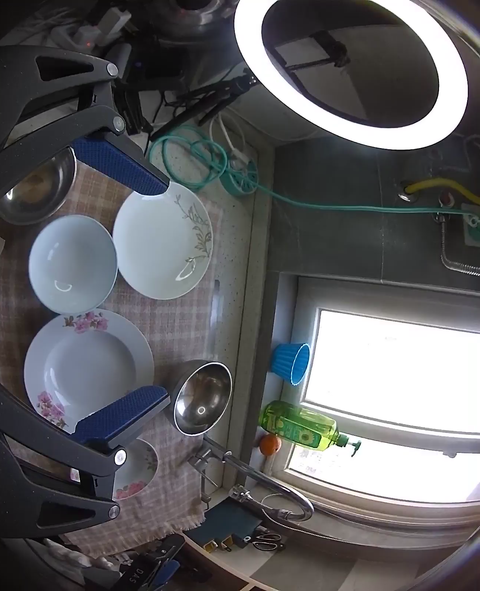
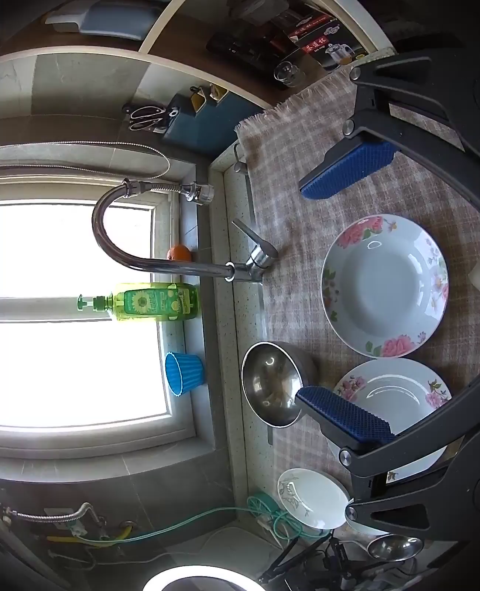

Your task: Organize plates and bowls

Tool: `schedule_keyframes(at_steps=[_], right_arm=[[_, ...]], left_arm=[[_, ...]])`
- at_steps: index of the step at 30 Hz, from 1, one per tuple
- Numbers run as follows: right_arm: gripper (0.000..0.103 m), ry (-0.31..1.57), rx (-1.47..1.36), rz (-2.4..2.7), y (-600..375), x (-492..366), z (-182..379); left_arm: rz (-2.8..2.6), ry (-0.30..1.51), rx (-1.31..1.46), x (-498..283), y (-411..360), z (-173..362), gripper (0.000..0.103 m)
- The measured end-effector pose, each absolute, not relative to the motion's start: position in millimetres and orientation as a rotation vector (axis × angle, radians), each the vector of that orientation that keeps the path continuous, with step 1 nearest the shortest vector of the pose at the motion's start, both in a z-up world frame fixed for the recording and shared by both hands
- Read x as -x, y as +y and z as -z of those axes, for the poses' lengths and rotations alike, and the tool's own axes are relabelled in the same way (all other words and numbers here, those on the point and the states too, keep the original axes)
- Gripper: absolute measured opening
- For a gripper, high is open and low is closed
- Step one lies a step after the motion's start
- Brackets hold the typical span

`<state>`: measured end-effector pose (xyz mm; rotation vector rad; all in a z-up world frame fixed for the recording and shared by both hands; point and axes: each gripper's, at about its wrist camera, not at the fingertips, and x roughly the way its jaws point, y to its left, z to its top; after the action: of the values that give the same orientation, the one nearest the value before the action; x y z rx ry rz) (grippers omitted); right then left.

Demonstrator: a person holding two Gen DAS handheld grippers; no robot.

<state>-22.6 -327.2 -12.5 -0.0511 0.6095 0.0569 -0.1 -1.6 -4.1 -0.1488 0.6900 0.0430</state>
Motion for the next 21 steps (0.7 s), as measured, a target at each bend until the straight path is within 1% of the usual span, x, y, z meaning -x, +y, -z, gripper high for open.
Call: schedule_keyframes(at_steps=[21], right_arm=[[0.103, 0.606, 0.062, -0.062, -320.7, 18.6, 12.9]], left_arm=[[-0.048, 0.692, 0.156, -3.5, -4.6, -0.2, 0.102]])
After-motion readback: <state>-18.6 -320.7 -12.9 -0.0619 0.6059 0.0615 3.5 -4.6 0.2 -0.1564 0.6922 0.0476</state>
